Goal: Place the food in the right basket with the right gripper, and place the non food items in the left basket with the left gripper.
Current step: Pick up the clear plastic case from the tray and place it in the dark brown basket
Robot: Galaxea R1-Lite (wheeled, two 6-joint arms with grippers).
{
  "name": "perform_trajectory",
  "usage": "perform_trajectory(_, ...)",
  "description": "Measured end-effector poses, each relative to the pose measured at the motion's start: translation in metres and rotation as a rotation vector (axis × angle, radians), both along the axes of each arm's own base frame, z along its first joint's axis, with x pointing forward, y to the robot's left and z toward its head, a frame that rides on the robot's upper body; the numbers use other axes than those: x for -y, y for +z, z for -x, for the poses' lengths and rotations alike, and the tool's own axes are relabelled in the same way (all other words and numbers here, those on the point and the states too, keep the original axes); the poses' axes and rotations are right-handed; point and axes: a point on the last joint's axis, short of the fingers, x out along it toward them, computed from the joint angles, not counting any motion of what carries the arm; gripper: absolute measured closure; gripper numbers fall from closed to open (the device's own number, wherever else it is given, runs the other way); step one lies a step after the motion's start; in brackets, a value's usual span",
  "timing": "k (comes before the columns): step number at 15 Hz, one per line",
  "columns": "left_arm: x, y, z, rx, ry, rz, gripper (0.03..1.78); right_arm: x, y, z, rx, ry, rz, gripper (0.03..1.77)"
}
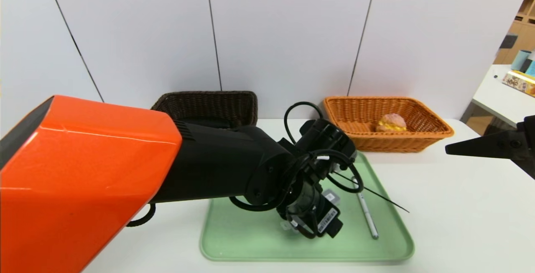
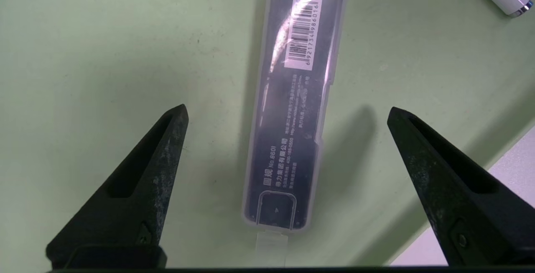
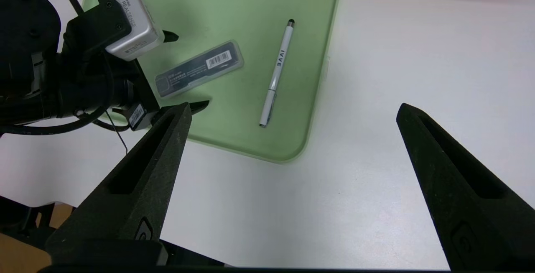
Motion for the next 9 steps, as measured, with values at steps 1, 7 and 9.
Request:
perform_trajectory(1, 0.0001, -0.0004, -0.0001, -0.003, 0.004, 0.002, 0.12, 0.0001, 0.0002, 0.0004, 0.002, 0.000, 0.001, 0.11)
perform_trajectory(7, 0.0012, -0.0041, -0.0009, -0.011, 0.008, -0.003, 0.12, 0.0001, 0.0005, 0.0006, 0.004, 0.002, -0.001, 0.11)
perform_trajectory(9, 0.0020, -0.0064, -0.0014, -0.019, 0.018, -0.001, 0.12, 0.0001, 0.0005, 0.0006, 0.004, 0.002, 0.000, 0.11)
